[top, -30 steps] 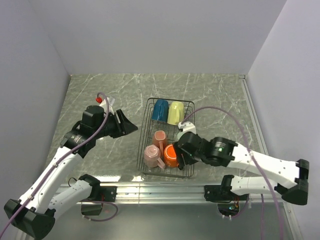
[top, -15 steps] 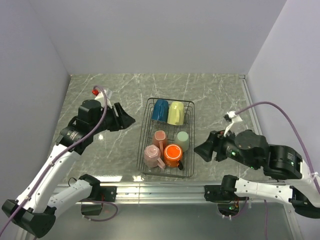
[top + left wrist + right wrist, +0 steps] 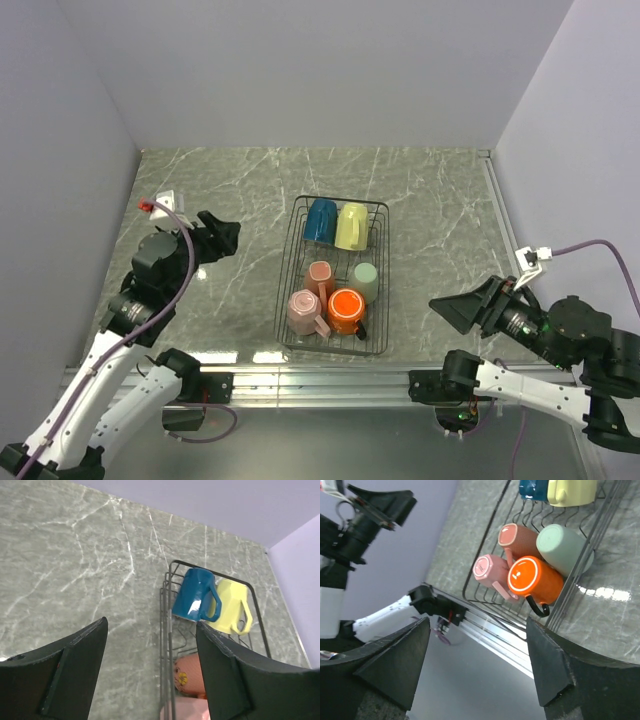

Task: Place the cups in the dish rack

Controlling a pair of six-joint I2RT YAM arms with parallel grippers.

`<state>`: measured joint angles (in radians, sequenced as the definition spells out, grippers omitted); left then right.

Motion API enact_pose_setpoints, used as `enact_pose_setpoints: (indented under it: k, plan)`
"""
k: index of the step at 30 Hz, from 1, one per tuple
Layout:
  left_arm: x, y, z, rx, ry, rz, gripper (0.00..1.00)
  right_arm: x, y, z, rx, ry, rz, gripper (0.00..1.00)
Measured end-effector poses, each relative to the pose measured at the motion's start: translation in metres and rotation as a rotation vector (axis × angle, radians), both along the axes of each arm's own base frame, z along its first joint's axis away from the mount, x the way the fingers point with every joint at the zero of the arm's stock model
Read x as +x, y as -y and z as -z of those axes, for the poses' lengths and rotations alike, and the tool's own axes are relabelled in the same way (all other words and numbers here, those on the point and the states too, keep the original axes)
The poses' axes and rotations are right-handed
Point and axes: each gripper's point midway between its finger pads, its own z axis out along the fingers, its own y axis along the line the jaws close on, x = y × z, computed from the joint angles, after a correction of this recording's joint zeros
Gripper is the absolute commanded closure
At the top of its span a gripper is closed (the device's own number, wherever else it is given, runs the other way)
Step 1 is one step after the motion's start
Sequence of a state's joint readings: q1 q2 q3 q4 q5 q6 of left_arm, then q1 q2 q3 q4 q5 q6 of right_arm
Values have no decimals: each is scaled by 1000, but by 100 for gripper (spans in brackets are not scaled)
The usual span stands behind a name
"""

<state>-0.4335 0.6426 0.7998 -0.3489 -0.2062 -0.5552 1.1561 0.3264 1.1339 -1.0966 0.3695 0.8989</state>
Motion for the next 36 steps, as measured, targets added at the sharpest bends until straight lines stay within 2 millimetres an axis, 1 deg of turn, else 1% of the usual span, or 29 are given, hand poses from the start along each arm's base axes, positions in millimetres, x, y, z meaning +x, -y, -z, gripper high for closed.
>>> enact_pose_setpoints:
  k: [3, 7, 10, 12, 14, 15, 18, 21, 23, 27, 30, 36]
  plan:
    - [5, 1, 1, 22, 7, 0, 26, -2, 3, 1, 8, 6, -5, 15]
    - [9, 4, 8, 44, -11, 13, 26, 2, 1, 9, -4, -17, 24, 15]
    - [5, 2, 9, 31, -3, 12, 27, 11, -2, 25, 8, -54, 84, 15]
    - [0, 1, 8, 9, 10, 14, 27, 15, -5, 40, 30, -84, 117, 13]
    - [-7, 1, 7, -14, 25, 24, 26, 16, -7, 49, 67, -85, 127, 11]
    - [-9, 1, 7, -23, 30, 28, 26, 16, -7, 50, 79, -81, 128, 9]
    - [-15, 2, 5, -38, 45, 42, 26, 17, -1, 38, 131, -47, 138, 9]
    - [-16, 4, 6, -38, 42, 54, 26, 17, 6, 25, 150, -21, 148, 9]
    - [-17, 4, 8, -35, 35, 58, 26, 17, 10, 20, 158, -14, 155, 9]
    - [-18, 4, 9, -36, 30, 58, 27, 18, 13, 21, 155, -17, 167, 9]
    - [-23, 2, 7, -41, 37, 59, 26, 17, 17, 23, 178, -19, 175, 9]
    - [-34, -3, -3, -60, 77, 60, 26, 14, 33, 20, 260, -6, 200, 8]
